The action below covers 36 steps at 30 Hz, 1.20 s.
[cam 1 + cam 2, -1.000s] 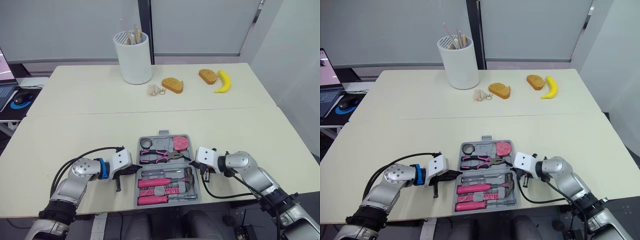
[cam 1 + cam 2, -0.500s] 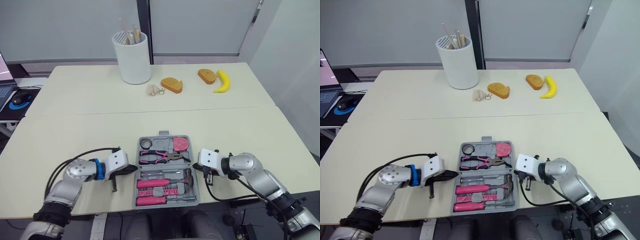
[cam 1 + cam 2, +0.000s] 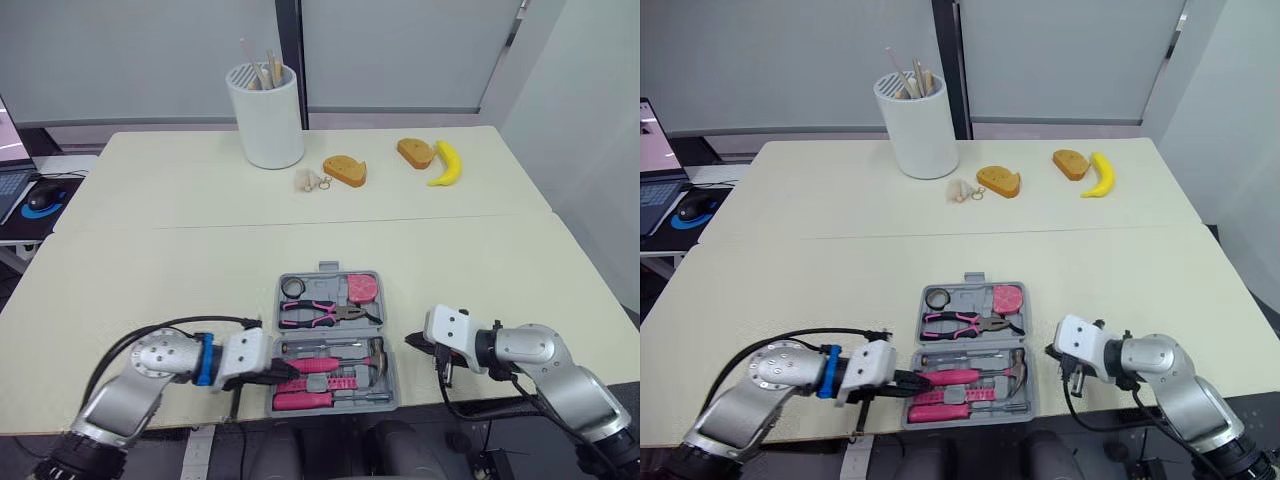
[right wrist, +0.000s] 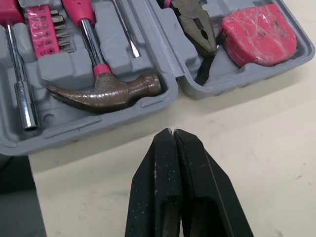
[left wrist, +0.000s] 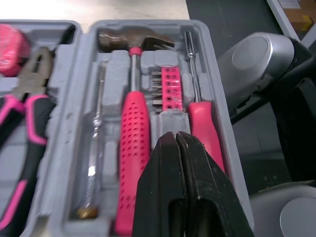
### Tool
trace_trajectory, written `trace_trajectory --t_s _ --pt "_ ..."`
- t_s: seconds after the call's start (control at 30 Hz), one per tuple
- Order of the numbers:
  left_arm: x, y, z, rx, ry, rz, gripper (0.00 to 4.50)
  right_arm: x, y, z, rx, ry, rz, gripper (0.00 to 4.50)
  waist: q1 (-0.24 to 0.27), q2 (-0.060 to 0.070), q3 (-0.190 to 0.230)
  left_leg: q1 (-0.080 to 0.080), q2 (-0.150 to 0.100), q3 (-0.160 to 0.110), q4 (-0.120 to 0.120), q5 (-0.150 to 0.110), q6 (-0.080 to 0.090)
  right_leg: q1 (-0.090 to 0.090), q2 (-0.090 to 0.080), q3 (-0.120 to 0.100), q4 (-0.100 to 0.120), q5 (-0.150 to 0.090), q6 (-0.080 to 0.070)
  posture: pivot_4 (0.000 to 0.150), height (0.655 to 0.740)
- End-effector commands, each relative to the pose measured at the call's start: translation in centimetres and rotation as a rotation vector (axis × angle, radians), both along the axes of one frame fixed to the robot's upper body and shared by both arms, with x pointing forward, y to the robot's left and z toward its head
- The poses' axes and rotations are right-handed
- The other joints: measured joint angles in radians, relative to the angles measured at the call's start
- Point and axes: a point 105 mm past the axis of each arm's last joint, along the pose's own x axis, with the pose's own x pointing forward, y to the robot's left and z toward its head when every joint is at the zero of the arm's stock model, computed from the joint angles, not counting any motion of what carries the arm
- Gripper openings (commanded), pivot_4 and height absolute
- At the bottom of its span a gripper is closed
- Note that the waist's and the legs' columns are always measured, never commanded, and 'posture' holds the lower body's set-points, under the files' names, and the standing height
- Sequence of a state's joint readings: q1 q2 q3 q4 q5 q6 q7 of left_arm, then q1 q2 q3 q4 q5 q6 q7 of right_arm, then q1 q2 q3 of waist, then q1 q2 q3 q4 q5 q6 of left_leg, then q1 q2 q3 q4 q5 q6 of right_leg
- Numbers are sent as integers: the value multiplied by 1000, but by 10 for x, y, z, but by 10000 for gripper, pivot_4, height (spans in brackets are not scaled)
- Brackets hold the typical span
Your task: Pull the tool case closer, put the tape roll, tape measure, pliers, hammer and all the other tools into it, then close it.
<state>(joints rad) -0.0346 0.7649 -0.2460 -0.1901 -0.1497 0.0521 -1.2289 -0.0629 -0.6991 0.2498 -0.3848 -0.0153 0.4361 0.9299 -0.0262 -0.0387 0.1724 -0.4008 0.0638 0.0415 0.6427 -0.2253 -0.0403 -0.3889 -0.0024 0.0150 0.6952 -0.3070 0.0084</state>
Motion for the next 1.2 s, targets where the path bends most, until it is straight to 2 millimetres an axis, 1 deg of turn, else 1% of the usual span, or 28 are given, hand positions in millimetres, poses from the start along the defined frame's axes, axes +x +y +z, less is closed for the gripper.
trace_trajectory --t_s 0.03,0.13,0.3,0.47,0.53,0.6,0.7,0.97,1.03,1.2 --pt "5 -11 -7 25 -39 -15 0 0 7 10 24 -29 14 156 0 0 0 0 0 0 0 0 0 0 0 0 0 0 0 1500 7337" --pt "9 -19 -18 42 -50 -13 0 -2 7 11 23 -27 15 156 0 0 0 0 0 0 0 0 0 0 1 0 0 0 0 1500 7337" --pt "10 -19 -28 79 -53 -20 0 -3 5 13 16 -29 11 156 0 0 0 0 0 0 0 0 0 0 1 0 0 0 0 1500 7337" --pt "7 -21 -28 72 -36 -37 0 2 2 16 19 -33 -14 156 0 0 0 0 0 0 0 0 0 0 1 0 0 0 0 1500 7337" --pt "8 -25 -24 41 -39 -46 0 9 0 19 34 -33 -44 156 0 0 0 0 0 0 0 0 0 0 1 0 0 0 0 1500 7337" --pt "9 -27 -22 25 -43 -48 0 12 -1 20 41 -30 -54 156 0 0 0 0 0 0 0 0 0 0 1 0 0 0 0 1500 7337" --pt "12 -29 -15 -5 -58 -42 0 11 -1 19 38 -26 -47 156 1 0 0 0 0 0 0 0 0 0 1 0 0 0 0 1500 7337" --pt "8 -32 4 -66 -78 -74 0 8 0 18 43 -13 -46 156 1 0 0 -1 0 -1 0 0 0 0 0 0 -1 0 0 1500 7337" --pt "7 -30 4 -45 -78 -92 0 7 -1 17 43 -11 -46 156 0 0 0 -1 0 -1 0 0 0 0 0 0 -1 0 0 1500 7337" --pt "4 -21 -10 48 -80 -121 0 6 -1 17 42 -8 -45 156 0 0 0 -1 0 0 0 0 0 0 1 0 -1 0 0 1500 7337"
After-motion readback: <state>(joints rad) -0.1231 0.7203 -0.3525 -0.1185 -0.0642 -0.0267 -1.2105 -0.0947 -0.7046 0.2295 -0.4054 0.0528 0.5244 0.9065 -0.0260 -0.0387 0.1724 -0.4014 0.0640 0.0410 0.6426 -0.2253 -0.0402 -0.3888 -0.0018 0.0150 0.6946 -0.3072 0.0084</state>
